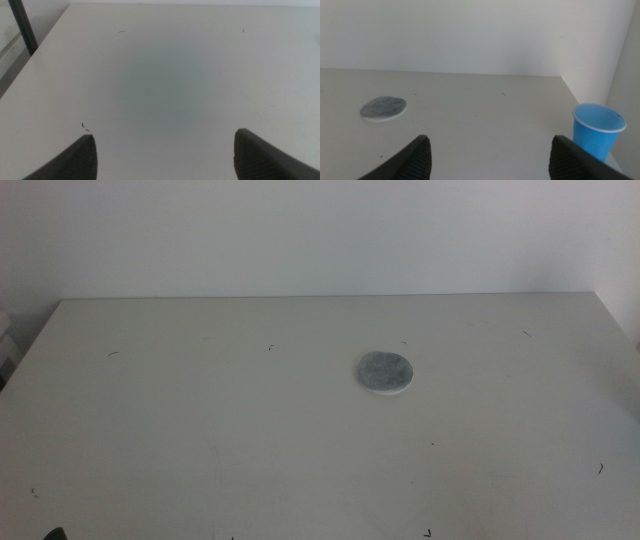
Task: Place an empty cup on a cup mat.
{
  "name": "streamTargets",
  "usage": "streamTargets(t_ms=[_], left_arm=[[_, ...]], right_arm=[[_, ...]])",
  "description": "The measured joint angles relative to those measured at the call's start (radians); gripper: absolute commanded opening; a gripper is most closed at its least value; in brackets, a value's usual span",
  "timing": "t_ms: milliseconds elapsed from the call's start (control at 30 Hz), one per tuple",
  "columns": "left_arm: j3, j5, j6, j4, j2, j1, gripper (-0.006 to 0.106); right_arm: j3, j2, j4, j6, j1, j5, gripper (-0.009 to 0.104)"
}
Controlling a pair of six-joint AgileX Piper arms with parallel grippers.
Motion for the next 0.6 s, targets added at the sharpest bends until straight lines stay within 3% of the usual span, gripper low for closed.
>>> streamTargets(t_ms=[267,600], left_arm=[[0.0,0.0,0.0,0.0,0.0,0.0,0.105],[0.0,0.0,0.0,0.0,0.0,0.0,0.105]], right_arm=[[-0.182,0.06,-0.046,0.0,0.0,0.049,0.06],[-0.564,0.397,-0.092,0.051,0.0,0.375,0.06]])
